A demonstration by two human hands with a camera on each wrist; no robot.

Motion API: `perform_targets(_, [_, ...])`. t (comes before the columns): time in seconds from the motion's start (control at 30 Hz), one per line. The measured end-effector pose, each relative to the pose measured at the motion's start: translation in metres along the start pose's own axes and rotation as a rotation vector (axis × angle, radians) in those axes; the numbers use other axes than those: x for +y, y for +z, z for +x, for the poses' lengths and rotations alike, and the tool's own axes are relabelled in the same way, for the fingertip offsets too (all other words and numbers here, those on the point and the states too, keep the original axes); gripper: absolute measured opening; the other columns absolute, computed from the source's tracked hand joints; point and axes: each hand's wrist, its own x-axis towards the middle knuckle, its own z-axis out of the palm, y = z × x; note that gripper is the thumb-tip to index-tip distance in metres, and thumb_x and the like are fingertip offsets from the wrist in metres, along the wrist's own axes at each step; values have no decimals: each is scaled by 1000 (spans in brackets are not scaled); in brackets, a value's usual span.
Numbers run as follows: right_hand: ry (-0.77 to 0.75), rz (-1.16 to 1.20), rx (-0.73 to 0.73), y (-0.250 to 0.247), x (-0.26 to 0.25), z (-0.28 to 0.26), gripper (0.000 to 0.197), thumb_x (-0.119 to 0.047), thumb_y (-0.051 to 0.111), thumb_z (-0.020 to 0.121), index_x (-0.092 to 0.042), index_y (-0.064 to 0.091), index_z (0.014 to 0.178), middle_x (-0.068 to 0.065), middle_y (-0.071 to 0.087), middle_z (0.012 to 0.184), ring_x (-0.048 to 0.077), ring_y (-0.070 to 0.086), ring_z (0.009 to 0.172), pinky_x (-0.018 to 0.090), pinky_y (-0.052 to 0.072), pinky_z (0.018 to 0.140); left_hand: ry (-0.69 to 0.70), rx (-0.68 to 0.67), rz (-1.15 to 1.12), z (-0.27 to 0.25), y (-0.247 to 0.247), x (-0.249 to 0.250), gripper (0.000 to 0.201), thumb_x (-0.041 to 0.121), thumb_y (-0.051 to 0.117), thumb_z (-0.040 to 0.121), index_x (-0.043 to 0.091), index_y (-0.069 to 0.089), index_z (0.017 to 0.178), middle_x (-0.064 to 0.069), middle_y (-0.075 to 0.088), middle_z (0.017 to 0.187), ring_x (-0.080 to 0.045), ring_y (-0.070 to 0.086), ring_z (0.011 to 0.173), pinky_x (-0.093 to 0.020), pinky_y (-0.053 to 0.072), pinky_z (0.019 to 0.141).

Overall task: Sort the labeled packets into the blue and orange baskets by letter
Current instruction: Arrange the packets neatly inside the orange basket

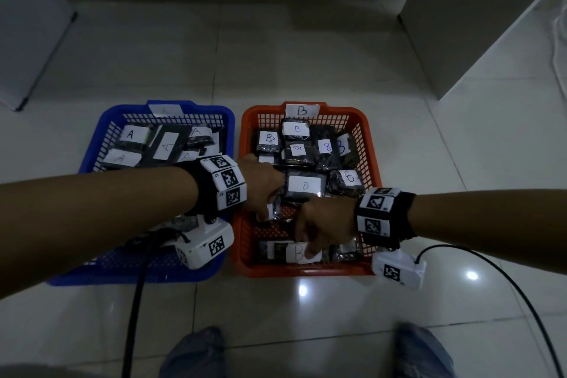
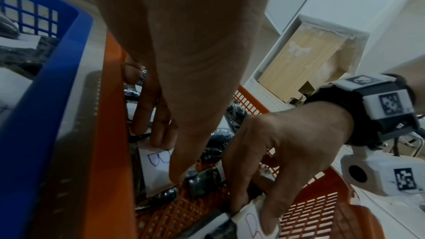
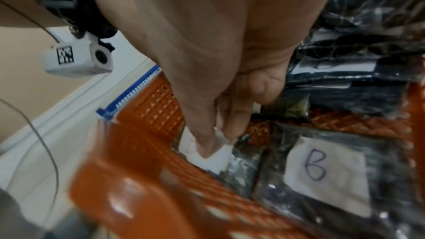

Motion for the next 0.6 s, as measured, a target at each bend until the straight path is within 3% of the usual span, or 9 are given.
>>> perform_targets(0.07, [2,41,17,0,1,-2,22,-28,74,88,-16,71,107,-11,65,88,-1,57,71,11,45,63,4,-6,1,0,1,0,29,50,75,78,29,55,86,10,61,90,-13,59,92,-34,35,87])
perform_targets(0.13, [9,104,49,-1,3,-5,14,-25,73,89,-17,72,100,-7,70,95,3,62,79,17,51,71,8,-6,5,0,2,-1,32,51,74,78,26,60,92,9,64,93,-14,61,93,-35,35,86])
perform_targets(0.33, [37,82,-18,-2,6,-9,20,-25,78,84,-23,65,99,-10,66,97,7,62,85,26,56,78,2,-8,-9,2,3,-2,35,51,74,79,25,64,99,8,65,96,-14,61,96,-38,40,97])
perform_targets(0.4, [80,86,51,-19,14,-14,19,-24,75,87,-22,66,103,-10,67,99,6,64,87,28,57,81,4,-10,-21,2,4,-3,33,49,74,79,25,63,99,8,64,96,-14,60,96,-37,38,96])
perform_targets(0.5, [149,65,203,-45,26,-21,19,-23,72,90,-19,67,108,-10,68,103,6,64,90,22,54,79,13,-19,-37,2,4,-5,30,48,75,79,27,61,96,9,63,95,-13,59,96,-37,38,96])
perform_targets(0.6, [139,23,252,-44,26,-17,20,-23,72,90,-18,70,109,-6,71,108,9,66,96,24,55,84,14,-41,-45,2,3,-6,32,49,74,79,27,63,99,9,65,99,-13,59,97,-36,36,94])
